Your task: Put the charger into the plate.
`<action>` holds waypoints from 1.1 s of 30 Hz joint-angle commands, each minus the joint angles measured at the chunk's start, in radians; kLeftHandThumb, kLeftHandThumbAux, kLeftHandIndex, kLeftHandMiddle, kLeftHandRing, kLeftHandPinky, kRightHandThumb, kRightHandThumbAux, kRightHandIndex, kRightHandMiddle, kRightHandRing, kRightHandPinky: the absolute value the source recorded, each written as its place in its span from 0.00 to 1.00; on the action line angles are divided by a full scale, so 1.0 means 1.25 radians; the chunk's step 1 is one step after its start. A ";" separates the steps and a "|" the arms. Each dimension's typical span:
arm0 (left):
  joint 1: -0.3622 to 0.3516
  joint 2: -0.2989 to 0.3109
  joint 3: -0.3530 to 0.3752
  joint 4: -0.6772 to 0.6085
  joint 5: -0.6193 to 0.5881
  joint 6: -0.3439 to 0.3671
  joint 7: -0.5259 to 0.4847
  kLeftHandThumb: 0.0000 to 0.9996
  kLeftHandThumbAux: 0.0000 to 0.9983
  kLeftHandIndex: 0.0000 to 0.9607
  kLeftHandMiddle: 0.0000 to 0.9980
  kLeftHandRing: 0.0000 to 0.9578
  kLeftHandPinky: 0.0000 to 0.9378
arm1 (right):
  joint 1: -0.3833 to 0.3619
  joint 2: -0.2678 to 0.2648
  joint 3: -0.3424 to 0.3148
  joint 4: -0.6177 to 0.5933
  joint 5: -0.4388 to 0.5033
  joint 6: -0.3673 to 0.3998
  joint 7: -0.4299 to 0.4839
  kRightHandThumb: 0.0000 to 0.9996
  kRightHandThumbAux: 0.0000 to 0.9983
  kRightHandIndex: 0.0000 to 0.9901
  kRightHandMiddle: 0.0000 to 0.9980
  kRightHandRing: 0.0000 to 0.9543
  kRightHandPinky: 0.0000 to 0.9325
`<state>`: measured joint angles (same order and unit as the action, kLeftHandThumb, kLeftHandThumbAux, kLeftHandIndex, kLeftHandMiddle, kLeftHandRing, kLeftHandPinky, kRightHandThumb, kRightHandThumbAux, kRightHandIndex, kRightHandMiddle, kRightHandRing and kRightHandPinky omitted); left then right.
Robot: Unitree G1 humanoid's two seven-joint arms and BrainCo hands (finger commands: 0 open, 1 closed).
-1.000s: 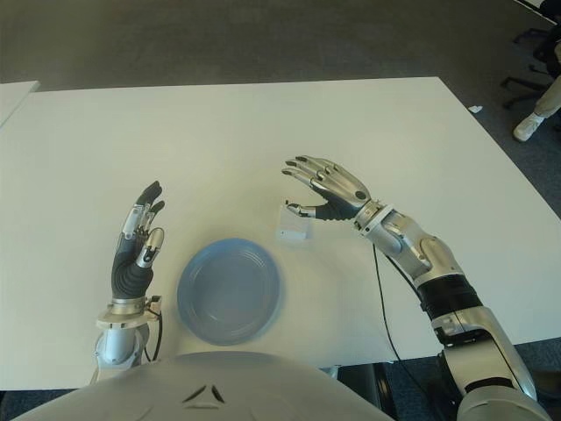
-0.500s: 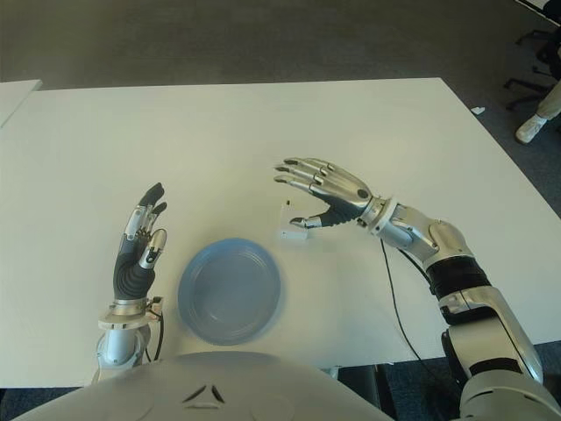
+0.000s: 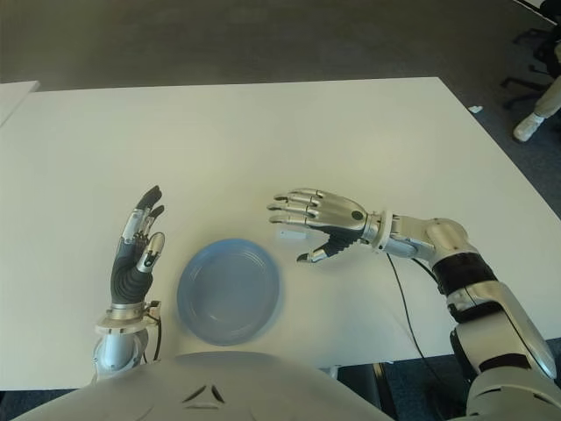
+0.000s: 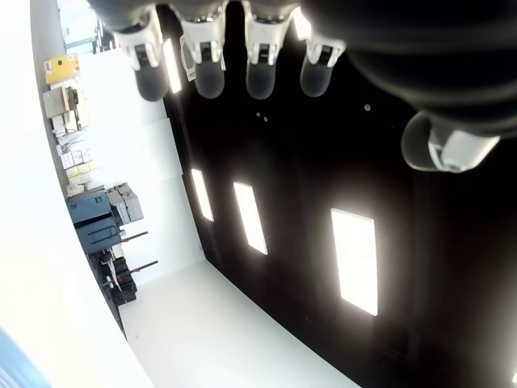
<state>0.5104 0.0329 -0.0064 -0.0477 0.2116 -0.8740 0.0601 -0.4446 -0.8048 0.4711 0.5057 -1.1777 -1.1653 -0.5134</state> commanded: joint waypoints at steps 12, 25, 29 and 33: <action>0.051 0.005 -0.006 -0.047 -0.004 0.024 -0.003 0.29 0.28 0.06 0.04 0.02 0.05 | -0.145 0.001 0.196 0.137 -0.198 0.078 -0.309 0.24 0.27 0.00 0.00 0.00 0.01; 0.078 0.013 -0.002 -0.081 -0.022 0.019 -0.005 0.33 0.29 0.07 0.05 0.04 0.04 | -0.176 0.022 0.302 0.220 -0.213 0.128 -0.416 0.22 0.29 0.00 0.00 0.00 0.02; 0.096 0.011 0.000 -0.101 -0.021 0.034 -0.004 0.34 0.30 0.08 0.07 0.06 0.05 | -0.193 0.034 0.327 0.253 -0.207 0.124 -0.418 0.24 0.29 0.00 0.00 0.00 0.02; 0.114 0.004 -0.001 -0.120 -0.017 0.050 -0.001 0.35 0.31 0.08 0.08 0.07 0.04 | -0.220 0.066 0.354 0.313 -0.206 0.135 -0.427 0.26 0.29 0.00 0.00 0.00 0.03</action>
<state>0.6319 0.0426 -0.0085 -0.1826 0.1927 -0.8365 0.0596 -0.6862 -0.7540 0.8878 0.8530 -1.4271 -1.0137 -1.0341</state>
